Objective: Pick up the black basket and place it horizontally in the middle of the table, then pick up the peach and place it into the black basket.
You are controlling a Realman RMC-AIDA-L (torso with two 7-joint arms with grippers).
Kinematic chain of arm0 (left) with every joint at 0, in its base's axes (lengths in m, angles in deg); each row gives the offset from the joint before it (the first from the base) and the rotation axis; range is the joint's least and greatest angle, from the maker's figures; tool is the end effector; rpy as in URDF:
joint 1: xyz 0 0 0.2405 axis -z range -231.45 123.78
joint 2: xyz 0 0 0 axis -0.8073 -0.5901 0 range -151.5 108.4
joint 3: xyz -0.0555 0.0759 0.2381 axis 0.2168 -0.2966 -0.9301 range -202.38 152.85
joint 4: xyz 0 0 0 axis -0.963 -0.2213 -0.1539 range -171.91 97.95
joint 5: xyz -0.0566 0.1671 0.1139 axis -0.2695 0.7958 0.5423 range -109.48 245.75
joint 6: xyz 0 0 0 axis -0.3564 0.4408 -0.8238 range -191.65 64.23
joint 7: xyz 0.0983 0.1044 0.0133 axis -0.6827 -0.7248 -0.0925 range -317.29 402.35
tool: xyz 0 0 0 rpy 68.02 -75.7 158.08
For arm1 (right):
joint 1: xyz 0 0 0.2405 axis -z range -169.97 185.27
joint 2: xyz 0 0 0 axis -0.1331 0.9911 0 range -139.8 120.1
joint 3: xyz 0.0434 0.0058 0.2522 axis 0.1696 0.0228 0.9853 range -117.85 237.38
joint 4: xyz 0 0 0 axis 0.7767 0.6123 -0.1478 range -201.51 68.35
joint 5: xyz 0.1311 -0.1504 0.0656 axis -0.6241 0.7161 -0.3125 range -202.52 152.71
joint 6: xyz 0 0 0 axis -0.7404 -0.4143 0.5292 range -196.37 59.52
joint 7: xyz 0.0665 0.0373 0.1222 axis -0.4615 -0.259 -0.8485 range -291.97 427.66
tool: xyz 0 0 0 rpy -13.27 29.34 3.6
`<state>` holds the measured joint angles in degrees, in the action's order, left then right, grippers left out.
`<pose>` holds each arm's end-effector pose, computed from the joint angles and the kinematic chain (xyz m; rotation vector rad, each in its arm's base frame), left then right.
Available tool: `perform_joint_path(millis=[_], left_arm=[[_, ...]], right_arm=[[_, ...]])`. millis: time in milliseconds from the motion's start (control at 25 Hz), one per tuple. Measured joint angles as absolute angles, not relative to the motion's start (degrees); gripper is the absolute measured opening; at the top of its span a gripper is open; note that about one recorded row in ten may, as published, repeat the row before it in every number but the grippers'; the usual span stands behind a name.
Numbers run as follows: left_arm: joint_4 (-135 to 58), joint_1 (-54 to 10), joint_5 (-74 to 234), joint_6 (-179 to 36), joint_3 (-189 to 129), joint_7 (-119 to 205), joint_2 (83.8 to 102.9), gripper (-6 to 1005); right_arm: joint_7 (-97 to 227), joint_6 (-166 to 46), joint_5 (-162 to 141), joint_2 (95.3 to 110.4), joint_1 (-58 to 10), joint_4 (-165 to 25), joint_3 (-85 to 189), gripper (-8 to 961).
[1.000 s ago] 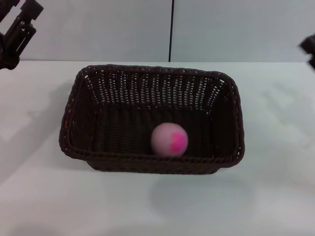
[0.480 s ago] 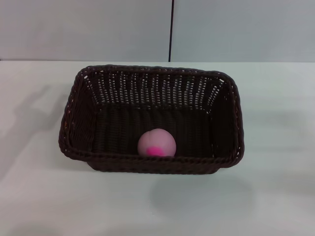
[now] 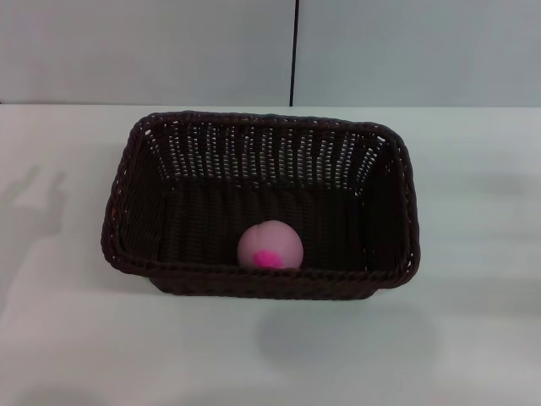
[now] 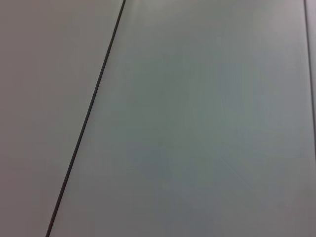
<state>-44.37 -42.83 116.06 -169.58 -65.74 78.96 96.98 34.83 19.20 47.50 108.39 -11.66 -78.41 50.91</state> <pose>-0.3360 0.2206 0.0595 -1.4897 -0.3717 -1.2454 0.3608 0.2842 0.0805 -1.4296 0.4363 0.9465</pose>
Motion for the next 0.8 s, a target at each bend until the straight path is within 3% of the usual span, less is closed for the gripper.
perform_joint_path(millis=[160, 680, 800], left_arm=[[-44.2, -42.2, 116.1, -168.2, -65.4, 78.7, 96.67, 287], [-44.4, -39.7, 116.3, -164.5, -60.9, 78.0, 96.77, 75], [-44.4, -39.1, 116.2, -164.3, -60.4, 77.9, 96.71, 75]], right_arm=[[34.8, 19.5, 47.5, 109.09, -12.0, -77.1, 53.6, 492], [34.7, 20.1, 47.5, 109.26, -12.9, -72.5, 56.0, 492], [34.7, 20.1, 47.5, 109.25, -13.0, -72.4, 56.1, 492]])
